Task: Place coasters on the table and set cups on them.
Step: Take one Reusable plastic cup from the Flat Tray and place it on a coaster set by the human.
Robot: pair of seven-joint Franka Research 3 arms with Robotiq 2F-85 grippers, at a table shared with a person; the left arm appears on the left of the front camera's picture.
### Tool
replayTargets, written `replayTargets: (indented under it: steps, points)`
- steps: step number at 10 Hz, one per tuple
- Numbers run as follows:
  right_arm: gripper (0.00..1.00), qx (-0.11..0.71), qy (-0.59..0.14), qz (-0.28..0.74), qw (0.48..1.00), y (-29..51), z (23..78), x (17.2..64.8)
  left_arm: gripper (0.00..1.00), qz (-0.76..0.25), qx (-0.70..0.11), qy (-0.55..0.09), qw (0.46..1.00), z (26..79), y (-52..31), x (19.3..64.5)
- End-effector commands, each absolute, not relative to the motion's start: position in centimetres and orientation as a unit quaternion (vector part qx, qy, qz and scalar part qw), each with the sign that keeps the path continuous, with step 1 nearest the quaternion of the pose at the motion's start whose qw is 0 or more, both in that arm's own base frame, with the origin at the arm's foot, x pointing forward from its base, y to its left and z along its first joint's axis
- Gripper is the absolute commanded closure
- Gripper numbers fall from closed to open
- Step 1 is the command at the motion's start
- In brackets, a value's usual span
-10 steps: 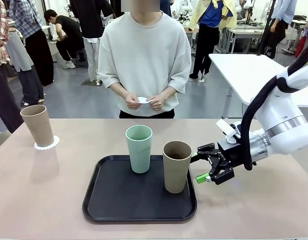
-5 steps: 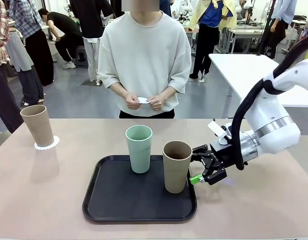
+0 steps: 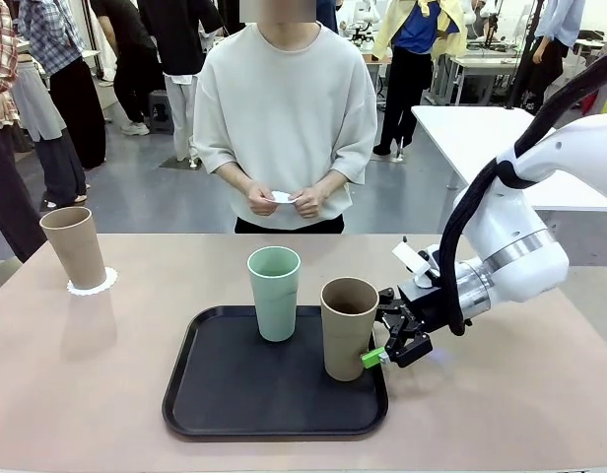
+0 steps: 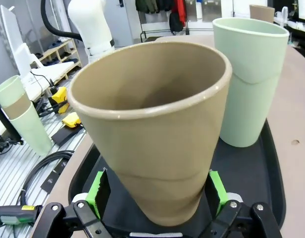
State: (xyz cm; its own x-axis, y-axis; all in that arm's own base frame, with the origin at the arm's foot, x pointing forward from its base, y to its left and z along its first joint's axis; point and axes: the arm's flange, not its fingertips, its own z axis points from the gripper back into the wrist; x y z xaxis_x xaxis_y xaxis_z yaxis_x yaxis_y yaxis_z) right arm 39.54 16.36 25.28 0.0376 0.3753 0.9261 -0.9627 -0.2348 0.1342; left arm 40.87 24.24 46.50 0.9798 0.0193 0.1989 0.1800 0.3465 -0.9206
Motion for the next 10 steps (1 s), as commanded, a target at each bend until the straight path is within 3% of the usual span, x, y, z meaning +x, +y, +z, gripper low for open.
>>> replayTargets:
  steps: [1,5,6,7,8,9,10]
  points:
    - [0.00,0.458,-0.329,0.623,0.542,17.9,24.6,40.0,0.00,-0.049,-0.572,-0.091,0.814,46.7,24.2,40.7]
    - [0.00,0.463,-0.334,0.622,0.536,19.3,24.3,40.2,0.00,-0.049,-0.572,-0.091,0.814,46.7,24.2,40.7]
    - [0.59,0.454,-0.343,0.630,0.528,19.4,24.4,40.2,0.00,-0.049,-0.572,-0.091,0.814,46.7,24.2,40.7]
    - [0.59,0.456,-0.340,0.630,0.528,19.4,24.4,40.2,0.00,-0.049,-0.572,-0.091,0.814,46.7,24.2,40.7]
    - [1.00,0.456,-0.341,0.630,0.528,19.3,24.3,40.3,0.00,-0.049,-0.572,-0.091,0.814,46.7,24.2,40.7]
    - [0.64,0.457,-0.342,0.631,0.525,19.2,24.4,40.2,0.00,-0.049,-0.572,-0.091,0.814,46.7,24.2,40.7]
    - [1.00,0.458,-0.349,0.631,0.521,18.9,24.7,40.2,0.00,-0.049,-0.572,-0.091,0.814,46.7,24.2,40.7]
